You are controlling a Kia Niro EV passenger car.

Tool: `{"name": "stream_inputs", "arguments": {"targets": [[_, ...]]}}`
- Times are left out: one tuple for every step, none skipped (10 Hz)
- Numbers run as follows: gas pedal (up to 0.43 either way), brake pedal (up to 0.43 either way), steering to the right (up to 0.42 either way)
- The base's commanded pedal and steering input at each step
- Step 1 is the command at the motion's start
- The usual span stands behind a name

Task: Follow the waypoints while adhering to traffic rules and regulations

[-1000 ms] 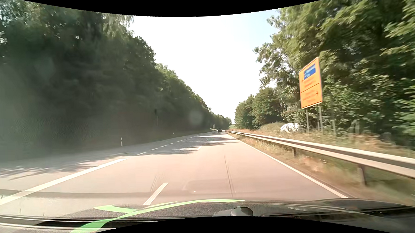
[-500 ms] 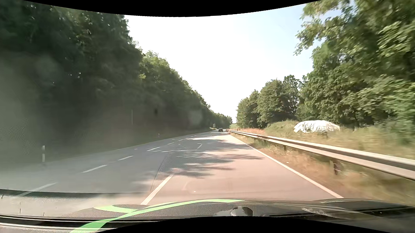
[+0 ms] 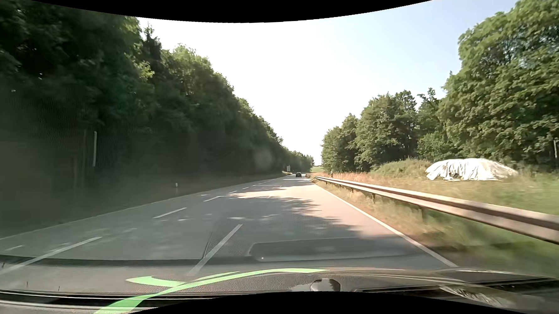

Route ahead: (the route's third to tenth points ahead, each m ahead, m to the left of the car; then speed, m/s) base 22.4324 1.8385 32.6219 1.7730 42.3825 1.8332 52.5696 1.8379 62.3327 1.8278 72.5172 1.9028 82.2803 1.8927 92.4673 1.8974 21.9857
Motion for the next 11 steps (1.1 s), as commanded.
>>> {"name": "stream_inputs", "arguments": {"targets": [[0.228, 0.0, -0.002], [0.22, 0.0, -0.002], [0.209, 0.0, -0.002], [0.209, 0.0, -0.002], [0.209, 0.0, -0.002], [0.209, 0.0, -0.002], [0.209, 0.0, -0.002], [0.209, 0.0, -0.002], [0.22, 0.0, -0.003], [0.228, 0.0, -0.002], [0.228, 0.0, -0.002]]}}
